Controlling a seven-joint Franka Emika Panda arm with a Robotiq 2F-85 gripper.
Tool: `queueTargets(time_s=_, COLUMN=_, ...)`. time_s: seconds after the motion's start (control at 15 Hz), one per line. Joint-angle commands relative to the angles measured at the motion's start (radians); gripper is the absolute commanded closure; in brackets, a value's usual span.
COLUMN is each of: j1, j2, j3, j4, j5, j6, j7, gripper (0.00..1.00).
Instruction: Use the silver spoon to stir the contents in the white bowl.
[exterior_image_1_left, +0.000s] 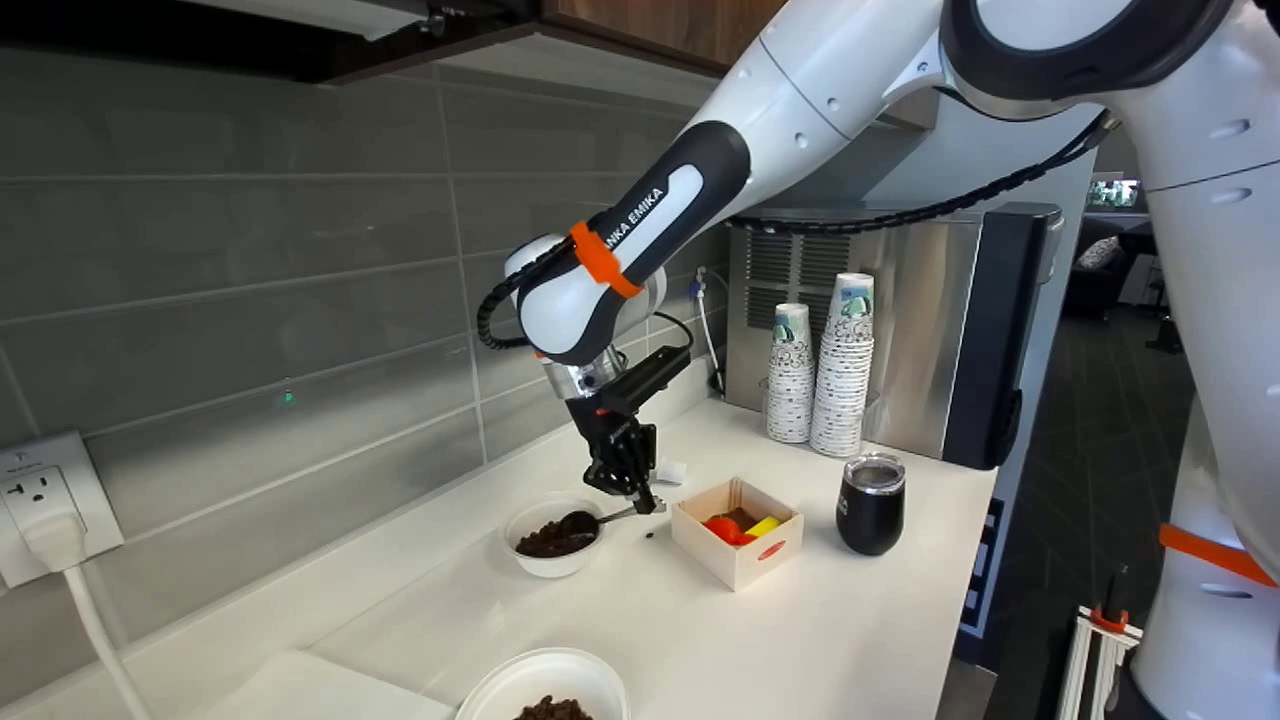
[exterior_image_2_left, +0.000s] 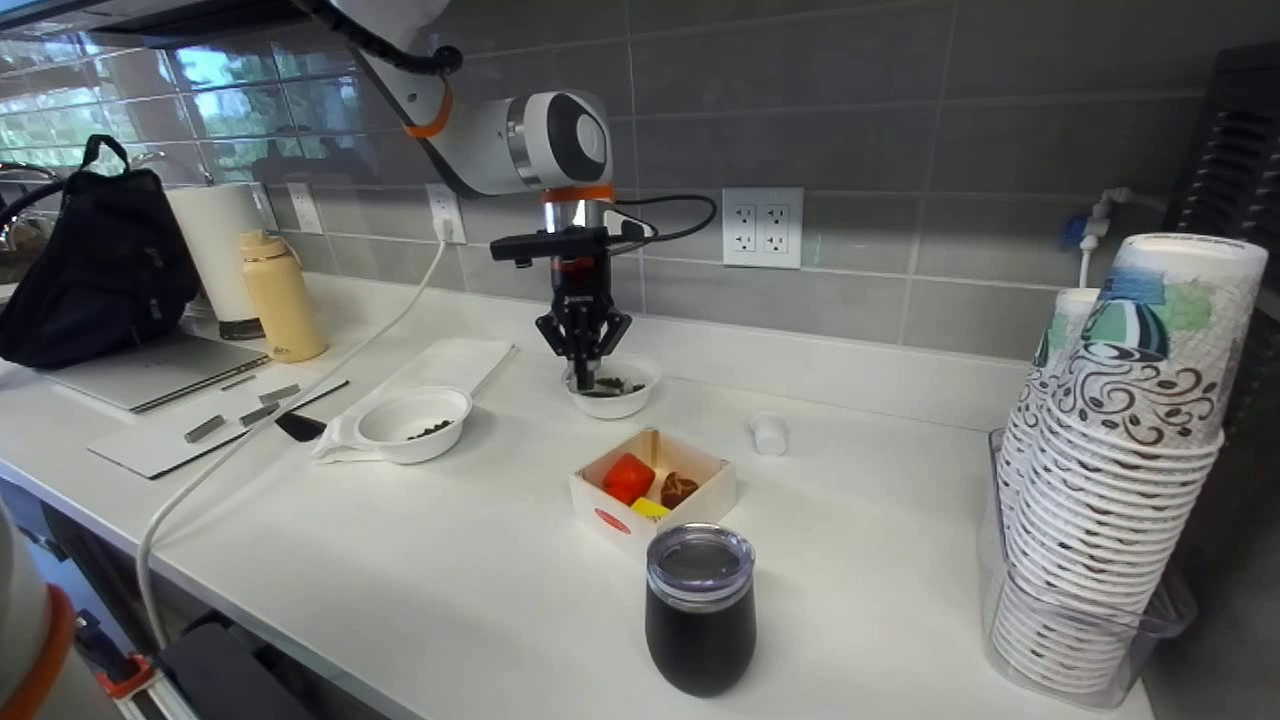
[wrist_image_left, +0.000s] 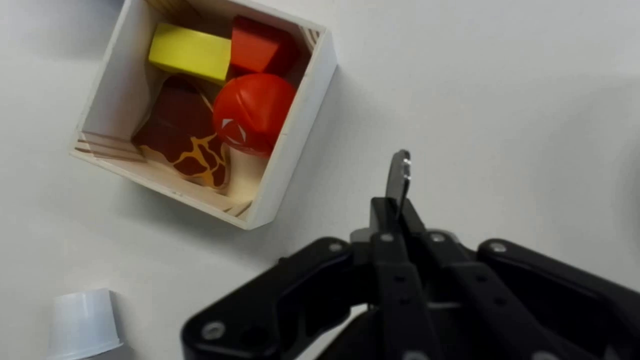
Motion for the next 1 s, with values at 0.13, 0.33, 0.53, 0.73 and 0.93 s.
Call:
queueTargets(time_s=0.13, j1=-0.047, j2=-0.024, j3=0.038, j4=0.008, j5=0.16, j6=-0.012, j7=-0.174, gripper=0.99)
queueTargets(time_s=0.33, j1=-0.062, j2=-0.02, j3=0.042, j4=0.015, j5=0.226, j6=-0.009, j7=-0.241, gripper=0.99)
queueTargets(time_s=0.53, j1=-0.052, j2=-0.016, j3=0.024, j4=0.014, j5=0.185, j6=0.025, j7=-0.217, gripper=0.99)
queueTargets(time_s=0.73, j1=-0.043, j2=-0.013, j3=0.012, j4=0.012, j5=0.142, j6=0.078, j7=-0.198, gripper=0.99)
queueTargets(time_s=0.93, j1=-0.021, j2=-0.01, j3=-0.003, j4=0.011, j5=0.042, j6=0.133, j7=-0.154, gripper=0.99)
